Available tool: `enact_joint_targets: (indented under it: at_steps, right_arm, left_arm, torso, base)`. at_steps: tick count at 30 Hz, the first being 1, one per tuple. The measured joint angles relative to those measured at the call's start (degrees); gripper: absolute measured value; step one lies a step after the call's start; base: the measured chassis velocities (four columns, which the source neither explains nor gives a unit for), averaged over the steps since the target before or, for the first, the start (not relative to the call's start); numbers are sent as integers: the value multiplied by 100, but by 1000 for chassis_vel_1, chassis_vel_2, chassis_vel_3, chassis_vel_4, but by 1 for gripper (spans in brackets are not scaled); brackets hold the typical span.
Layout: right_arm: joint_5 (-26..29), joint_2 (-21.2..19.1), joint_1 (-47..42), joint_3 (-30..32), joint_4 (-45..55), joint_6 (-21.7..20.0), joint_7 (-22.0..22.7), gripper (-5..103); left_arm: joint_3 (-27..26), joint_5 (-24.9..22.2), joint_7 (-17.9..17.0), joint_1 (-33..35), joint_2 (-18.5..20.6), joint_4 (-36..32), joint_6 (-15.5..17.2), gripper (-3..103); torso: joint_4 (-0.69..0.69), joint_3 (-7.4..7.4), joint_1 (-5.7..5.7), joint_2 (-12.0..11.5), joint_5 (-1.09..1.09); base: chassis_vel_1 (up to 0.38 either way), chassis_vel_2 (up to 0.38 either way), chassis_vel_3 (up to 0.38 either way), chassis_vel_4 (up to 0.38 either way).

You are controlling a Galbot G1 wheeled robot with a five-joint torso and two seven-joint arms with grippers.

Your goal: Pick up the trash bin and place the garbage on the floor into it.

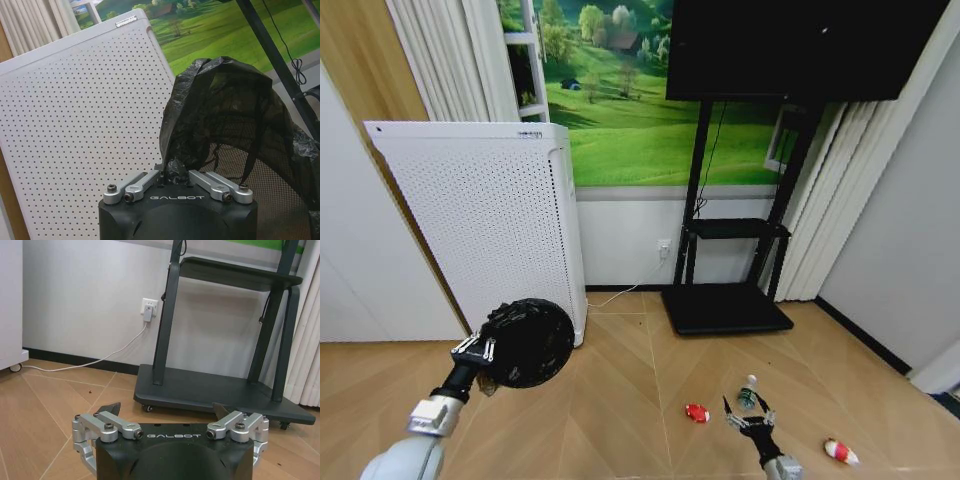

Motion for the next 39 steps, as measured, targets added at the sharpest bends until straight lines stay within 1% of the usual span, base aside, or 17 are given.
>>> enact_joint_targets:
  at_steps: [3, 5, 11, 14, 16, 17, 19, 21, 22, 23, 24, 25, 28, 30, 31, 33, 39]
  right_arm:
    - [2, -6, 63, -35, -98, 0, 12, 100]
    - [12, -19, 108, -102, -130, -35, 325, 100]
    - [-258, -70, 208, -167, -229, -115, 635, 100]
    - [-346, -194, 269, -400, -352, -449, 927, 100]
    - [-384, -280, 307, -526, -433, -520, 991, 100]
    - [-384, -280, 307, -526, -433, -520, 991, 100]
    - [-445, -495, 367, -821, -636, -556, 1025, 100]
    - [-457, -564, 379, -907, -702, -556, 1020, 100]
    - [-479, -759, 417, -1138, -923, -524, 977, 100]
    - [-479, -759, 417, -1138, -923, -524, 977, 100]
    - [-512, -875, 484, -1350, -1185, -446, 988, 100]
    - [-512, -875, 484, -1350, -1185, -446, 988, 100]
    - [-533, -948, 589, -1650, -1562, -400, 1108, 100]
    - [-537, -978, 733, -2022, -1946, -372, 1126, 100]
    - [-537, -978, 733, -2022, -1946, -372, 1126, 100]
    - [-535, -960, 878, -2274, -2183, -372, 1119, 100]
    - [-580, -973, 1059, -2563, -2437, -373, 1117, 100]
  left_arm:
    - [14, 4, -2, -15, 6, 16, 3, 6]
    - [37, 12, -19, -33, 15, 55, 4, 6]
    - [136, 29, -62, -51, -8, 141, 15, 6]
    - [294, 25, -114, -36, -72, 239, 70, 6]
    - [362, 25, -126, -16, -101, 280, 84, 6]
    - [362, 25, -126, -16, -101, 280, 84, 6]
    - [462, 46, -147, 15, -155, 305, 105, 6]
    - [482, 49, -154, 22, -168, 305, 116, 6]
    - [526, 63, -162, 32, -199, 295, 144, 6]
    - [526, 63, -162, 32, -199, 295, 144, 6]
    - [560, 79, -168, 33, -223, 278, 162, 6]
    - [560, 79, -168, 33, -223, 278, 162, 6]
    - [587, 104, -177, 25, -236, 272, 176, 6]
    - [606, 119, -180, 13, -236, 293, 177, 6]
    - [606, 119, -180, 13, -236, 293, 177, 6]
    - [607, 154, -187, 7, -235, 348, 177, 6]
    - [612, 164, -193, 7, -233, 405, 155, 6]
  torso:
    - [0, 0, 0, 0, 0]
    - [0, 0, 0, 0, 0]
    - [1, 2, 3, 0, 0]
    - [-1, 1, 1, 0, 0]
    - [0, 0, 1, 0, -1]
    - [0, 0, 1, 0, -1]
    - [-1, 0, 0, 0, 1]
    - [0, -1, 0, 0, 1]
    - [0, 0, 0, 0, 0]
    - [0, 0, 0, 0, 0]
    - [1, 0, 0, 0, -1]
    - [1, 0, 0, 0, -1]
    - [-1, 0, 0, 0, 2]
    - [-1, 0, 0, 0, 1]
    - [-1, 0, 0, 0, 1]
    - [0, 0, 0, 0, 0]
    - [0, 0, 0, 0, 0]
  base:
    - [-112, 109, 106, -90]
    - [-160, 130, 149, -122]
    - [-139, 136, 137, -108]
    - [-9, 26, 7, -2]
    - [25, -10, -56, 17]
    - [41, -33, -56, 28]
    - [39, -49, -57, 39]
    - [32, -41, -62, 37]
    - [0, 0, 0, 0]
    - [0, 0, 0, 0]
    - [0, 0, 0, 0]
    - [0, 0, 0, 0]
    - [0, 0, 0, 0]
    - [0, 0, 0, 0]
    - [0, 0, 0, 0]
    - [0, 0, 0, 0]
    - [0, 0, 0, 0]
